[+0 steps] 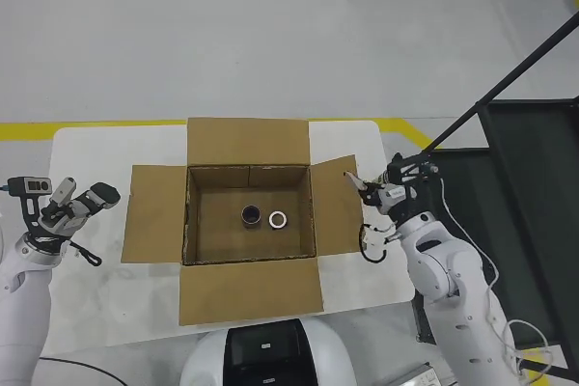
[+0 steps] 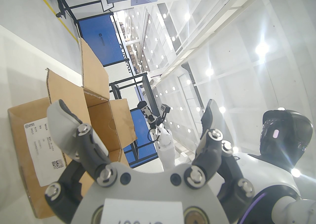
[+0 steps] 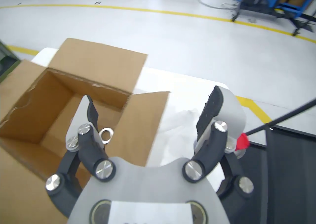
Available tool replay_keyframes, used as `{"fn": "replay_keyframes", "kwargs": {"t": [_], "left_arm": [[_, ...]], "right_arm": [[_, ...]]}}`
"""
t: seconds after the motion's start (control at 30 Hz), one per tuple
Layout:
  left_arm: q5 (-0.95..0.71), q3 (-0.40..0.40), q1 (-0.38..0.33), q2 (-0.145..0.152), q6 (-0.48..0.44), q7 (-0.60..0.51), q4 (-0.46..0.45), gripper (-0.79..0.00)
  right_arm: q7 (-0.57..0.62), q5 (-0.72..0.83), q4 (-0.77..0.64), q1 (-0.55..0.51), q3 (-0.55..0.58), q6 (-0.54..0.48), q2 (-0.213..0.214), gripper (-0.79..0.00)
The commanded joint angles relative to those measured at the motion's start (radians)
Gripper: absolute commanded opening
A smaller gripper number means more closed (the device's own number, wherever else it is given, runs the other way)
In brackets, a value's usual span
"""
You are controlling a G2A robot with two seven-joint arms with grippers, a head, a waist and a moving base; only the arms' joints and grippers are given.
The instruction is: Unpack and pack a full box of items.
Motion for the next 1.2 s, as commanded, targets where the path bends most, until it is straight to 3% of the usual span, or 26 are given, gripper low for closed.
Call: {"fn": "replay_keyframes", "kwargs": {"t": [0.0,0.3,0.87,1.17], "left_arm": [[0.0,0.0,0.0,0.0,0.0,0.0,0.0,0.0],[0.0,0.0,0.0,0.0,0.0,0.0,0.0,0.0],[0.0,0.0,0.0,0.0,0.0,0.0,0.0,0.0],[0.0,0.0,0.0,0.0,0.0,0.0,0.0,0.0]], "right_arm": [[-0.106,0.014,0.055,-0.023,0.005,0.013,-0.002,0.0],[-0.308,-0.044,0.187,-0.076,0.023,0.101,-0.008,0.0],[-0.276,-0.061,0.226,-0.066,0.024,0.1,-0.007,0.0],[-0.237,-0.038,0.359,-0.007,0.003,0.086,-0.011,0.0]]}}
